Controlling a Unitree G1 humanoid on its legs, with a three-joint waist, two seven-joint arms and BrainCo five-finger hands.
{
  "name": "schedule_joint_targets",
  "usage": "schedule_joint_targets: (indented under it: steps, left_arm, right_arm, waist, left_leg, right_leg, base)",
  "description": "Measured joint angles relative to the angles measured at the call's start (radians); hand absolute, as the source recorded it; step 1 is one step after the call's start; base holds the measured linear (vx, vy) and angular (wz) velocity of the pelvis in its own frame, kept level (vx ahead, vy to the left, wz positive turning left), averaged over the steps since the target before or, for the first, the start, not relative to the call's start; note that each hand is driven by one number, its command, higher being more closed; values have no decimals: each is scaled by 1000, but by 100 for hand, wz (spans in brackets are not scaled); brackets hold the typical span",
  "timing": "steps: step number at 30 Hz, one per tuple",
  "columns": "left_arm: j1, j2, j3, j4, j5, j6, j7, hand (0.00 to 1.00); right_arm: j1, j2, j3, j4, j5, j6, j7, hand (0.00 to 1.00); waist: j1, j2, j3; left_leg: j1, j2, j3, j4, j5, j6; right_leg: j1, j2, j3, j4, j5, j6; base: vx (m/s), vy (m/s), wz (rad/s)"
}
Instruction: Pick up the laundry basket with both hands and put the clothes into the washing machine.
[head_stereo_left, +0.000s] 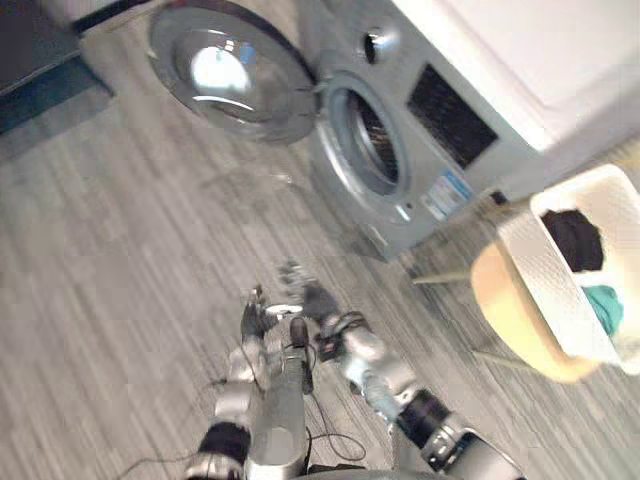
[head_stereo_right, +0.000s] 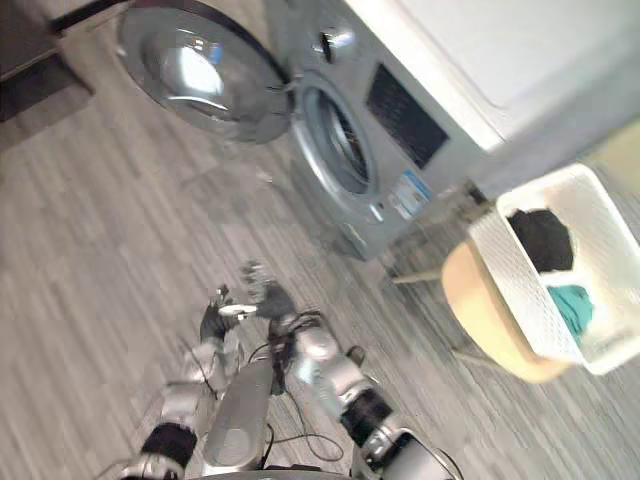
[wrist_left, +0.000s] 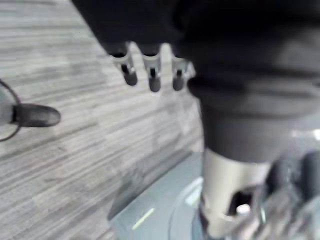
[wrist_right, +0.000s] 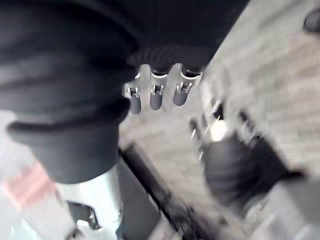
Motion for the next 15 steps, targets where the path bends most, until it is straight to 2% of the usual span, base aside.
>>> schedule_joint_targets:
  steps: [1,2,3,4,5,8,10,13,15]
  left_arm:
    - [-30,13,7,20,8,2,1,0]
    - [-106,54,17,64,8,8,4,0]
    - [-137,72,20,87,8,10,4,0]
    - [-192,107,52,124,3,19,4,0]
    - [-244,151,86,164,-5,23,8,0]
    - [-371,263,140,267,-70,26,16,0]
    - [-452,340,178,337,-110,33,11,0]
    - [-569,435,213,376,-148,62,-11,0]
    - [-626,469,237,376,-142,69,-28,0]
  right_arm:
    - [15,-24,-44,0,-1,-1,-1,0]
    - [50,-78,-149,1,-2,-2,-2,0]
    - [65,-98,-193,2,-4,-2,-3,0]
    - [94,-127,-272,3,-3,-2,-6,0]
    - [121,-148,-346,7,-3,-2,-16,0]
    - [193,-178,-491,27,3,-5,-31,0]
    - [234,-174,-548,56,13,-4,-35,0]
    - [319,-154,-604,60,18,16,-35,0]
    - [352,-131,-649,58,19,21,-33,0]
  waist:
    - [-8,-5,2]
    - [-30,-20,9]
    - [-41,-26,12]
    - [-56,-44,16]
    - [-77,-61,22]
    - [-114,-91,29]
    - [-131,-110,31]
    - [-131,-124,35]
    - [-130,-129,37]
  left_leg:
    - [0,5,11,-2,0,0]
    - [0,13,36,-2,-1,1]
    - [0,17,46,-2,-3,3]
    - [-1,23,67,-3,-4,5]
    - [-2,28,82,-3,-5,6]
    - [-22,31,88,0,-8,9]
    - [-51,51,103,16,-12,15]
    - [-122,96,116,97,-49,20]
    - [-161,129,119,160,-80,25]
  right_leg:
    - [-5,7,16,-13,14,-1]
    - [-15,23,50,-41,44,0]
    - [-18,29,63,-53,54,1]
    - [-29,41,95,-72,75,0]
    - [-32,51,115,-96,95,3]
    - [-48,73,154,-150,138,5]
    - [-66,87,170,-181,164,6]
    - [-89,120,188,-234,205,10]
    - [-98,140,193,-252,222,8]
  base:
    - [-151,66,-90]
    - [-102,42,-68]
    - [-106,48,-81]
    - [-69,38,-70]
    - [-59,37,-65]
    - [-31,33,-46]
    - [-2,5,-35]
    - [35,-6,-41]
    - [68,9,-35]
